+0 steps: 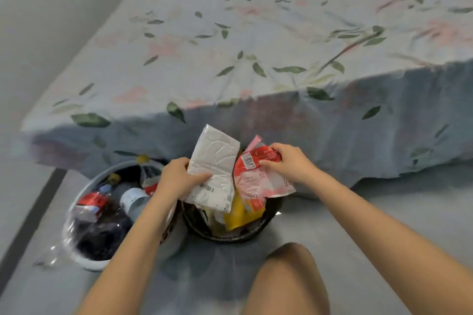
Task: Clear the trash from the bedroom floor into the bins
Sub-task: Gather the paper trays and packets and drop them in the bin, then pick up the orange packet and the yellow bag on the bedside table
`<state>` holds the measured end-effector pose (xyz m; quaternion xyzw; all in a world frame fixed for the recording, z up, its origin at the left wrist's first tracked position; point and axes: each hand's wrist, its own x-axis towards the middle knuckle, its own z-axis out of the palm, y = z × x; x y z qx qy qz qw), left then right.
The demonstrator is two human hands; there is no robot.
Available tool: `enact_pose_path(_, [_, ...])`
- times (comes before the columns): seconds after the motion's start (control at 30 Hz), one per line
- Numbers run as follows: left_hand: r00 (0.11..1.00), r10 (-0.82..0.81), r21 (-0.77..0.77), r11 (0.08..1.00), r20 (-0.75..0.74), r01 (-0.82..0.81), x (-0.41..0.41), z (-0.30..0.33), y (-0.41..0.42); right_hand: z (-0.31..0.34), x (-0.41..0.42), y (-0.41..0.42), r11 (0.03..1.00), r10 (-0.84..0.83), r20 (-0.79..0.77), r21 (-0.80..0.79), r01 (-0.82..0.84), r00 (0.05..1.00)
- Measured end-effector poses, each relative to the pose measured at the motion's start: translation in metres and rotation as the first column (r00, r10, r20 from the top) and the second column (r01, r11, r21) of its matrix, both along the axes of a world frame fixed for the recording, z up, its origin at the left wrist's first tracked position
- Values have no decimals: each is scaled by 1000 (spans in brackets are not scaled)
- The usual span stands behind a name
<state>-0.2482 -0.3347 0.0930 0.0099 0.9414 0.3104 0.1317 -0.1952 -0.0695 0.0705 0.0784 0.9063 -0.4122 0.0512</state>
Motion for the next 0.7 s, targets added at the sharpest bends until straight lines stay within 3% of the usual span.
enact_pose_path(0.13, [994,-89,-110,989,67,96,-8,-32,-13,-19,-25,-52,978,146,125,130,-162,981])
enact_pose_path(0.23, [976,-170,-266,942,139,202,-9,-70,-4,-46,-29,-74,906,227,219,309,-288,949])
enact_pose_path(0.33, [958,-124,-359,909,258,214,-10,-101,3,-74,-28,-85,837,227,321,419,-352,920])
enact_pose_path(0.43, [961,-68,-422,889,268,180,-15,-116,7,-90,-27,-86,721,231,388,548,-425,892])
enact_pose_path(0.5, [956,-67,-471,859,285,201,-21,-115,9,-89,-27,-81,664,267,362,603,-443,893])
enact_pose_path(0.6, [948,-90,-544,801,306,251,-28,-91,12,-74,-25,-62,743,322,199,552,-378,925])
enact_pose_path(0.7, [988,-125,-647,747,86,151,-34,-50,24,-55,-20,-32,829,298,22,490,-270,954])
